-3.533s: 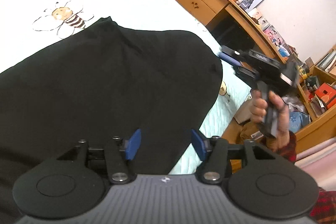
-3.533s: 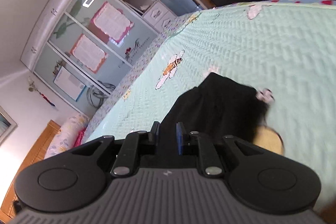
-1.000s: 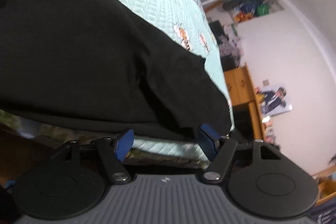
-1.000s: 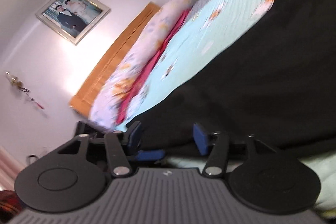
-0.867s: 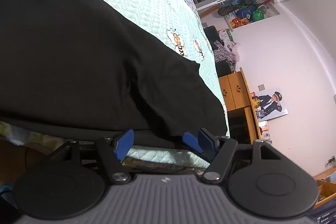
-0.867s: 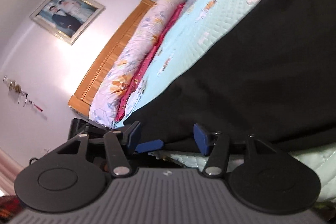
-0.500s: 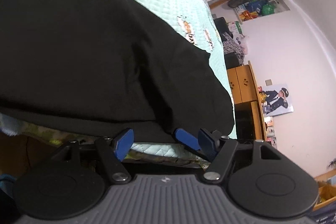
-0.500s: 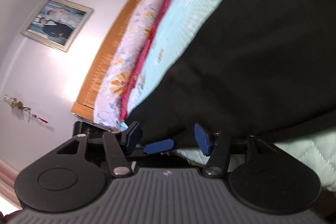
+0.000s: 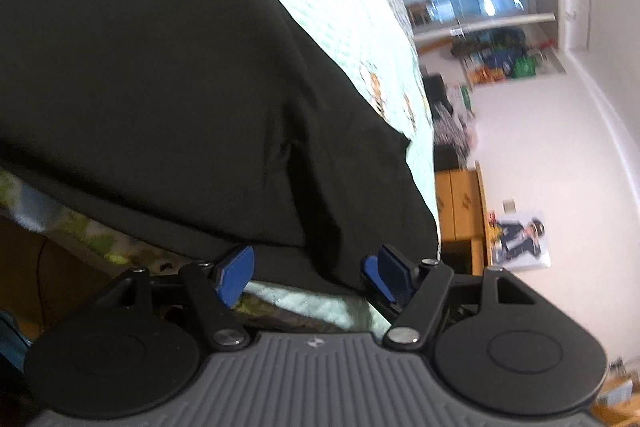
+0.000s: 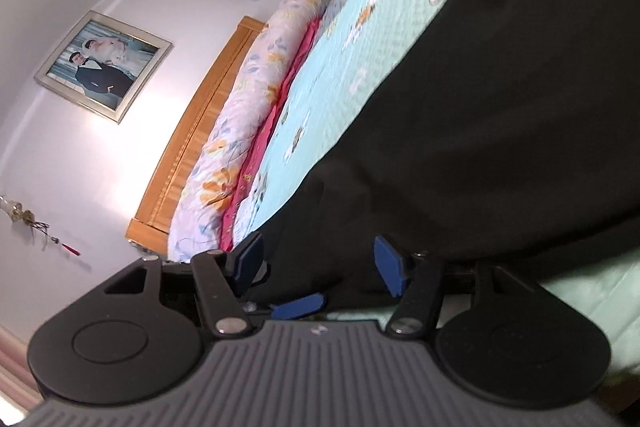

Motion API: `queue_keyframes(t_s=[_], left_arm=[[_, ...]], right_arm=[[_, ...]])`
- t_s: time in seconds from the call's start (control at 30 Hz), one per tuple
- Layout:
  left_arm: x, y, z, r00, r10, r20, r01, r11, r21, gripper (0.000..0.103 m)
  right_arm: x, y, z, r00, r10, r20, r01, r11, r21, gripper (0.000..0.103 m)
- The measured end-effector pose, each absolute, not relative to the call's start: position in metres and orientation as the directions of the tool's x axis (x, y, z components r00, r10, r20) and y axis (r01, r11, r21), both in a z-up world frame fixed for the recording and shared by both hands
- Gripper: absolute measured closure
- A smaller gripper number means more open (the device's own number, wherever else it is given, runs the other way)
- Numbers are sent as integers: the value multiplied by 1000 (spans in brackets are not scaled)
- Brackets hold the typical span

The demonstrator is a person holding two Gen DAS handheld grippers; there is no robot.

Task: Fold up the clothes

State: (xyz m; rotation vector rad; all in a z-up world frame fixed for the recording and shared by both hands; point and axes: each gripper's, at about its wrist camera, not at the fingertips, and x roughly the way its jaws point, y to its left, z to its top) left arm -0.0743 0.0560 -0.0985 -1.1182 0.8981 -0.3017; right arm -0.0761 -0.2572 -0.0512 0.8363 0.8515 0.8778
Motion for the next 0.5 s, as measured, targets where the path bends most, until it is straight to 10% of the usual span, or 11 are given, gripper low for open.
queue_keyframes(t_s=[0.5], left_arm=[[-107, 68, -97, 769, -450, -455, -312, 357, -880, 34]], right_arm=[[-69, -268, -59, 454, 865, -213, -295, 371, 880, 40]])
